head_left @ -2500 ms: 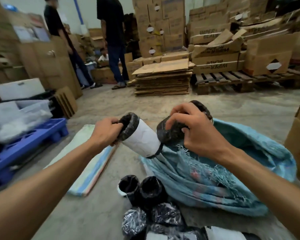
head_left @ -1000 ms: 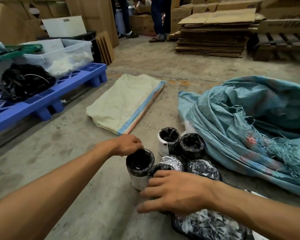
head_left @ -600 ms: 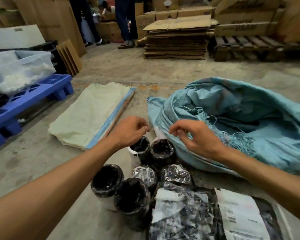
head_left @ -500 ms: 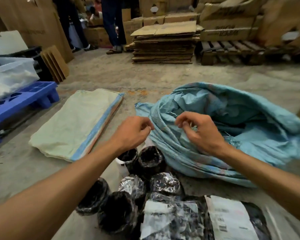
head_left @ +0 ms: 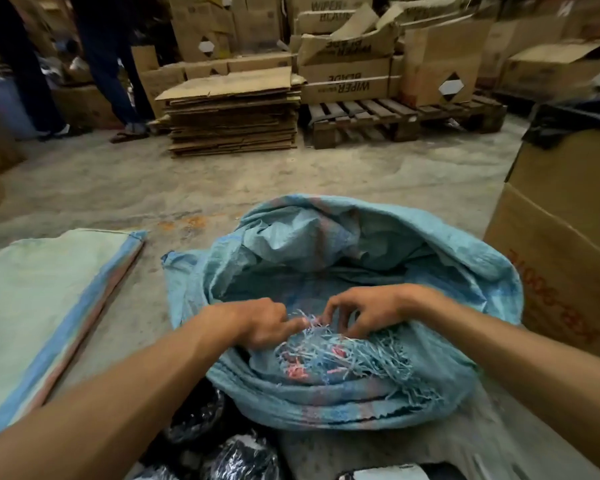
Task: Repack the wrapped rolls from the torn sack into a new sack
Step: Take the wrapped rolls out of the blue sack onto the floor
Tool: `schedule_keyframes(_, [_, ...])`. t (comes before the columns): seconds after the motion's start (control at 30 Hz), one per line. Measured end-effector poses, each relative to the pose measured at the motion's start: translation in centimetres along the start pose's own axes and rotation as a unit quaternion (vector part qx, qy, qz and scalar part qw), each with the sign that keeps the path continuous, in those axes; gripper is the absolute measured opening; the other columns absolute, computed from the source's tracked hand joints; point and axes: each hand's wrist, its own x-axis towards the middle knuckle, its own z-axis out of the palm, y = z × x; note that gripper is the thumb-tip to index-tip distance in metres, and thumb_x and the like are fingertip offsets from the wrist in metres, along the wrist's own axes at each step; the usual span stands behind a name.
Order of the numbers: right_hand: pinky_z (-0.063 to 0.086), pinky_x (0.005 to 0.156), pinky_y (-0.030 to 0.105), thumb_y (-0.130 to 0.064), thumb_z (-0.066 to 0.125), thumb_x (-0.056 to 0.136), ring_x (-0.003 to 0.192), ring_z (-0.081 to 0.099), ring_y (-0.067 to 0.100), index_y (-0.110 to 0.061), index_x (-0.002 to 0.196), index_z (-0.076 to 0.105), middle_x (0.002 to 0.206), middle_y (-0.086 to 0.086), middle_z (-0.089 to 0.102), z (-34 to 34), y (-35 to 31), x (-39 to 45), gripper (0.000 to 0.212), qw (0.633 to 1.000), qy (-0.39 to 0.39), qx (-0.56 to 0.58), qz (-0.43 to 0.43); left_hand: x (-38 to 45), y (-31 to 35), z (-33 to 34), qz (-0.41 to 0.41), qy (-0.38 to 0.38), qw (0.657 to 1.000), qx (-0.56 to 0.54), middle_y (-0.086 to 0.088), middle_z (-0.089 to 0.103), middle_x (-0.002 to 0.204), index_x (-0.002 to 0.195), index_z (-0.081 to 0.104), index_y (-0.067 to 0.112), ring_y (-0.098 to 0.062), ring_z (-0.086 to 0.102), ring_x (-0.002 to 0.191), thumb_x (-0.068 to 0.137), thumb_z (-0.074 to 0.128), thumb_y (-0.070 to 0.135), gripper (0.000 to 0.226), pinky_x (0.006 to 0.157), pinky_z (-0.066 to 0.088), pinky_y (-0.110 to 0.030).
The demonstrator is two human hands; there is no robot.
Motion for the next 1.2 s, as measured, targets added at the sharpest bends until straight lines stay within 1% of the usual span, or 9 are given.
schedule_keyframes(0.07, [0.052,0.086,0.032,-0.022,0.063,0.094,0.094,0.065,0.021,-0.021,0.121,0.061,0.109,0.003,0.068,-0.1,0.5,0.1,0.027,0.999,0.042,-0.013,-0.014,0.8,-0.4,1.0,0.01,0.015,1.0,0.004,-0.005,0.058,0.073,0.07,0.056,0.01,-0.03,0.056,0.079,0.099,0.045,0.047,0.048,0.069,0.04,-0.029])
schedule_keyframes(0.23, [0.047,0.091,0.03,-0.03,0.055,0.098,0.101,0.062,0.019,-0.021,0.129,0.06,0.12,0.005,0.066,1.4,-0.8,2.3,0.032,0.995,0.087,-0.033,-0.024,1.9,-0.6,1.5,-0.065,-0.037,0.997,-0.023,-0.012,0.063,0.128,0.118,0.066,0.011,-0.026,0.06,0.114,0.093,0.054,0.043,0.042,0.087,0.043,-0.028])
schedule_keyframes(0.37, [0.045,0.102,0.039,-0.033,0.057,0.094,0.113,0.058,0.023,-0.017,0.13,0.058,0.13,0.007,0.061,2.7,-1.6,3.4,0.039,0.999,0.015,-0.037,-0.024,2.8,-1.8,0.0,-0.115,0.079,0.989,-0.052,-0.018,0.057,0.134,0.125,0.059,0.007,-0.032,0.057,0.117,0.095,0.045,0.045,0.05,0.093,0.045,-0.033])
schedule_keyframes(0.53, [0.055,0.086,0.049,-0.032,0.065,0.074,0.084,0.063,0.018,-0.027,0.091,0.065,0.098,0.007,0.07,2.2,-0.6,2.4,0.017,0.999,-0.011,-0.01,-0.034,2.9,0.1,1.7,0.014,0.012,1.0,-0.006,-0.008,0.064,0.119,0.111,0.065,0.022,-0.025,0.058,0.106,0.093,0.052,0.032,0.024,0.088,0.045,-0.031])
schedule_keyframes(0.73, [0.047,0.074,0.035,-0.019,0.074,0.074,0.078,0.057,0.018,-0.027,0.075,0.06,0.096,0.013,0.066,0.7,1.1,-0.9,0.016,0.997,0.008,-0.062,-0.047,3.5,0.7,0.5,-0.065,-0.027,0.99,-0.124,-0.008,0.055,0.138,0.138,0.052,0.025,-0.027,0.053,0.124,0.101,0.039,0.038,0.041,0.102,0.04,-0.032])
schedule_keyframes(0.83, [0.051,0.071,0.041,-0.035,0.084,0.068,0.079,0.061,0.027,-0.019,0.076,0.064,0.089,0.013,0.066,-0.2,2.0,-2.0,0.027,0.988,0.124,-0.089,-0.01,3.6,-1.2,0.8,-0.111,-0.109,0.944,-0.292,-0.005,0.067,0.115,0.112,0.067,0.014,-0.029,0.063,0.103,0.089,0.046,0.055,0.052,0.099,0.045,-0.032])
schedule_keyframes(0.93, [0.049,0.078,0.04,-0.05,0.082,0.068,0.093,0.055,0.023,-0.017,0.088,0.066,0.099,0.004,0.06,0.0,1.8,-2.1,0.042,0.956,0.245,-0.158,0.041,4.3,-2.6,0.6,-0.126,-0.056,0.896,-0.423,-0.016,0.071,0.101,0.094,0.069,0.008,-0.028,0.062,0.082,0.087,0.045,0.039,0.039,0.09,0.05,-0.036])
schedule_keyframes(1.1, [0.041,0.088,0.031,-0.04,0.065,0.087,0.1,0.054,0.013,-0.029,0.1,0.068,0.11,-0.002,0.063,0.2,0.9,-2.8,0.018,0.993,0.068,-0.085,0.046,3.5,-4.1,-0.4,-0.082,-0.113,0.842,-0.521,-0.023,0.064,0.123,0.099,0.077,0.005,-0.033,0.056,0.098,0.048,0.061,0.029,0.059,0.1,0.045,-0.046])
schedule_keyframes(1.2, [0.049,0.078,0.029,-0.03,0.054,0.095,0.08,0.063,0.009,-0.033,0.081,0.074,0.091,-0.008,0.074,-0.7,1.3,-1.9,0.024,0.991,0.127,0.013,0.032,3.9,-5.2,-0.1,-0.154,-0.021,0.831,-0.535,-0.021,0.064,0.109,0.091,0.077,0.008,-0.031,0.055,0.091,0.075,0.061,0.035,0.035,0.086,0.046,-0.04])
